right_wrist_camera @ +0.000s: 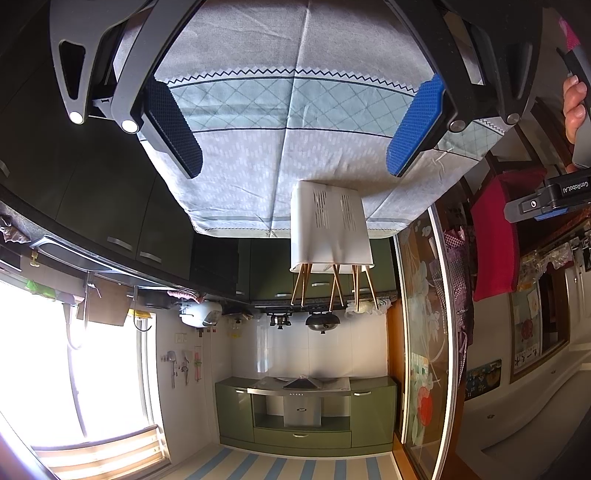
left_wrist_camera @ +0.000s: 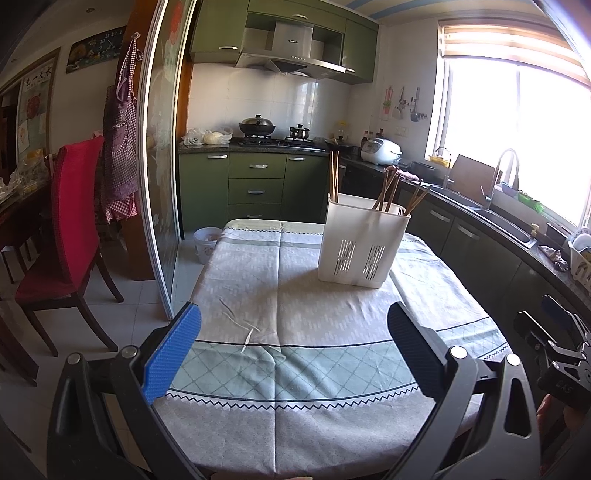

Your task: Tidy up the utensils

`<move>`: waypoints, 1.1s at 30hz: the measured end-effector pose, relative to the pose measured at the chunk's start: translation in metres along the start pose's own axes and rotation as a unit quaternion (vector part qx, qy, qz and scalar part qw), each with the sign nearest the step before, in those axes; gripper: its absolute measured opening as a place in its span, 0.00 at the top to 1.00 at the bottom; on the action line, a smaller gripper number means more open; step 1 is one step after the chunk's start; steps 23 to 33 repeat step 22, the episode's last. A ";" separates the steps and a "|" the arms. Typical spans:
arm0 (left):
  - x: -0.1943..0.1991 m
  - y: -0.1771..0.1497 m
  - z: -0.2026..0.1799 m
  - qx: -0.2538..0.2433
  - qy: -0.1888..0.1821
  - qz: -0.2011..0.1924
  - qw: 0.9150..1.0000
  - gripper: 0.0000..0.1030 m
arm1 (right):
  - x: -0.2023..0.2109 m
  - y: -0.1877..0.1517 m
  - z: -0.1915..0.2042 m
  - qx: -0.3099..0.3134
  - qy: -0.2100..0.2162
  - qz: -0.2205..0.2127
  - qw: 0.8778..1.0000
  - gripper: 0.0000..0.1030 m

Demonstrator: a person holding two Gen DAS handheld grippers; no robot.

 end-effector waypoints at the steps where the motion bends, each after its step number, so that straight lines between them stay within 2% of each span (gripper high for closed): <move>1: 0.000 0.000 0.000 0.000 0.000 -0.001 1.000 0.07 | 0.000 0.000 0.000 0.000 0.000 0.000 1.000 0.05; 13: 0.000 0.004 0.000 -0.009 -0.010 -0.011 1.000 0.07 | -0.002 -0.005 -0.002 0.000 0.000 0.002 1.000 0.05; 33: -0.007 0.004 0.005 0.003 -0.018 -0.002 1.000 0.07 | -0.003 -0.010 -0.004 0.002 -0.001 0.004 1.000 0.05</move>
Point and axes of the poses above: each gripper's, at about its wrist camera, not at the fingertips, and x roughly against the way its jaws point, z to its left, y to its top, the point moved 3 cm from there along -x, roughly the way its jaws point, and after that the axes turned 4 degrees about -y, right-handed, at the moved point
